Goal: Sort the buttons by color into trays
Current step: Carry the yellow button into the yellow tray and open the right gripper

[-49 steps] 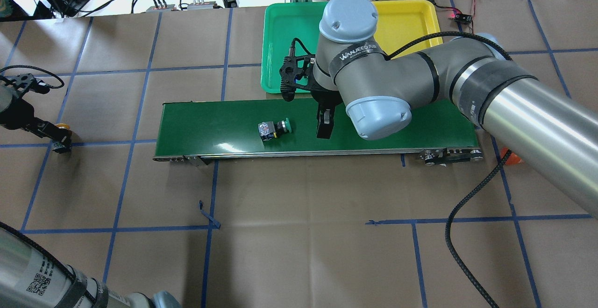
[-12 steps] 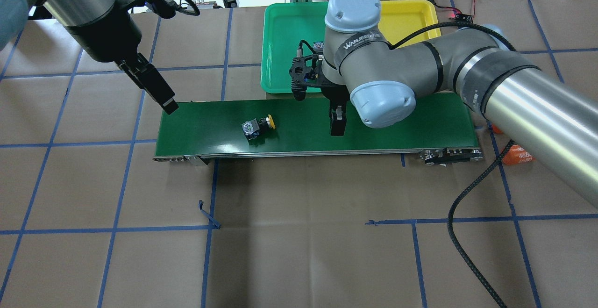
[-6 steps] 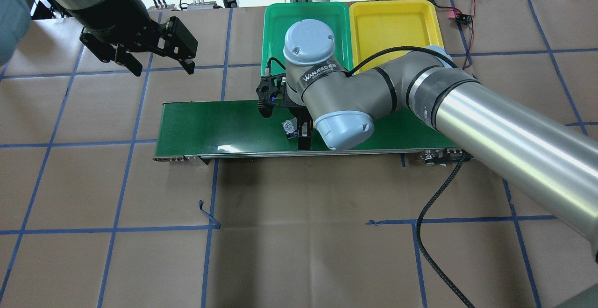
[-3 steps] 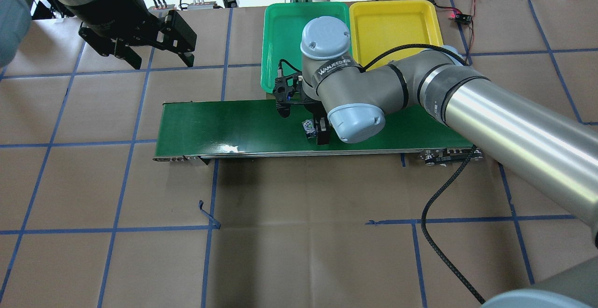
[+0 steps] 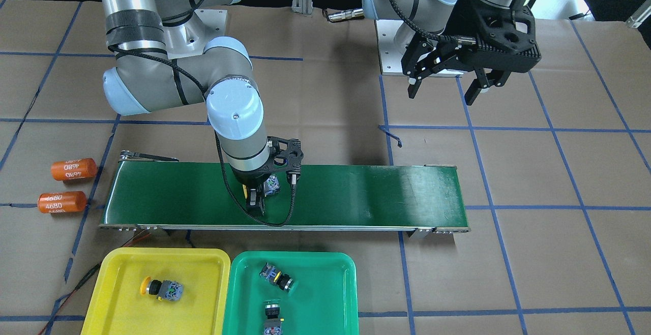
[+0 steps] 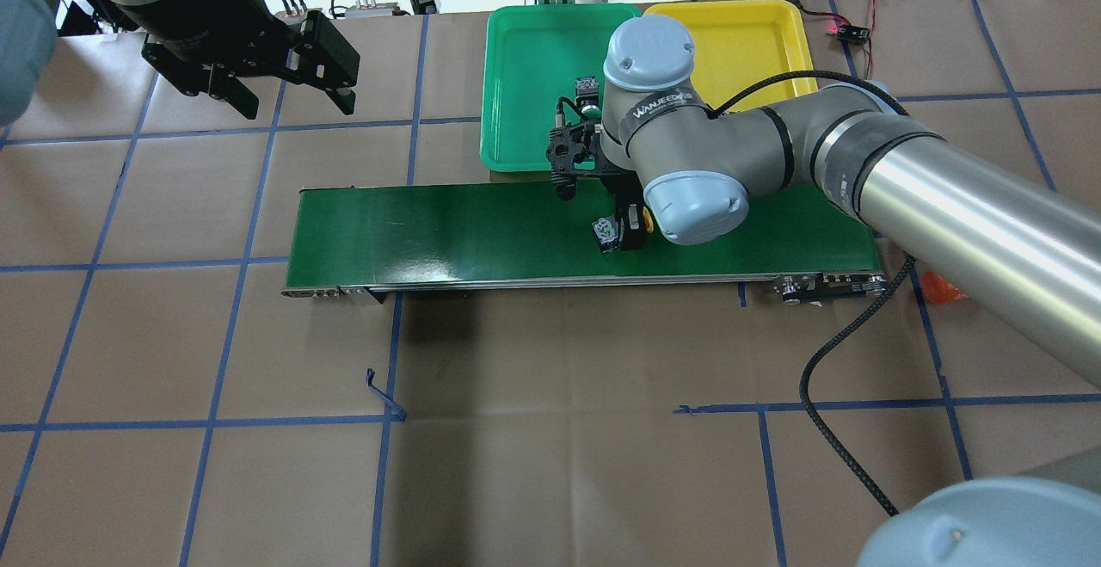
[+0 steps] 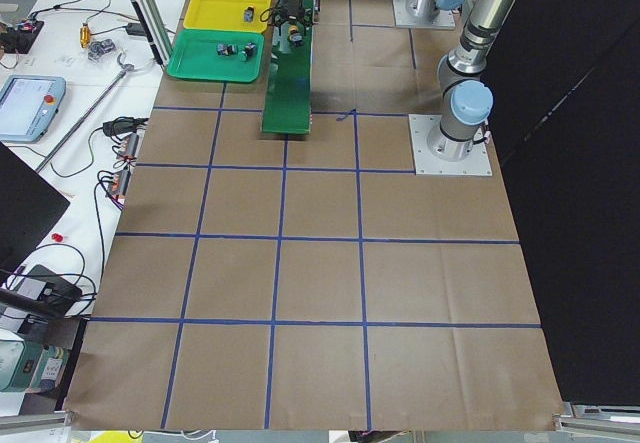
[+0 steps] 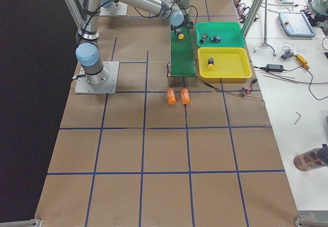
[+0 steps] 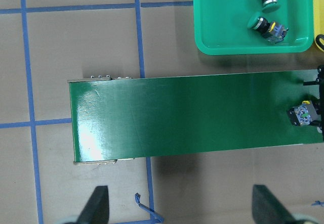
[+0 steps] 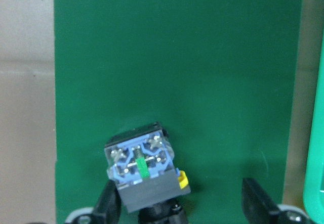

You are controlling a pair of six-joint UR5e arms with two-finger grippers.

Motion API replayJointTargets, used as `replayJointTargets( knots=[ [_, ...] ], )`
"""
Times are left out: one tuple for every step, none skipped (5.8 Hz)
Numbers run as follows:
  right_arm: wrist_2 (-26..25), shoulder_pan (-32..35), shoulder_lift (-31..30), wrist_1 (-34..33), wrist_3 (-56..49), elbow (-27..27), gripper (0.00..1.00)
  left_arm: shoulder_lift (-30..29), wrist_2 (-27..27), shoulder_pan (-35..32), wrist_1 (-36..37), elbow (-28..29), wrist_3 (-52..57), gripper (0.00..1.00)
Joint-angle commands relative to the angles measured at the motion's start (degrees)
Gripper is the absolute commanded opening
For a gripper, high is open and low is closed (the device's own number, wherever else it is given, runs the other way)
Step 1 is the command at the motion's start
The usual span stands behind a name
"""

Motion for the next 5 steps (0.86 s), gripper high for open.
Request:
replayJointTargets(
  knots=[
    [-1.3, -3.2, -0.5, 0.7, -0.3, 0.1, 0.16, 0.0, -0.1, -0.1, 0.2, 0.1, 0.3, 0.98],
    [-3.3, -4.5, -0.6, 0.6, -2.5, 0.0, 0.09, 0.0, 0.0, 0.0, 0.2, 0.1, 0.6, 0.98],
    [-3.4, -6.3, -1.0, 0.6, -3.9, -0.9, 0.09, 0.1, -0.1, 0.0, 0.3, 0.1, 0.6, 0.98],
    [-3.3, -8.8, -1.3, -0.1, -7.7, -3.0, 0.09, 0.0, 0.0, 0.0, 0.2, 0.0, 0.7, 0.98],
    [-3.3, -10.4, 0.0, -0.2, -9.8, -7.5, 0.1, 0.0, 0.0, 0.1, 0.2, 0.0, 0.7, 0.98]
  ],
)
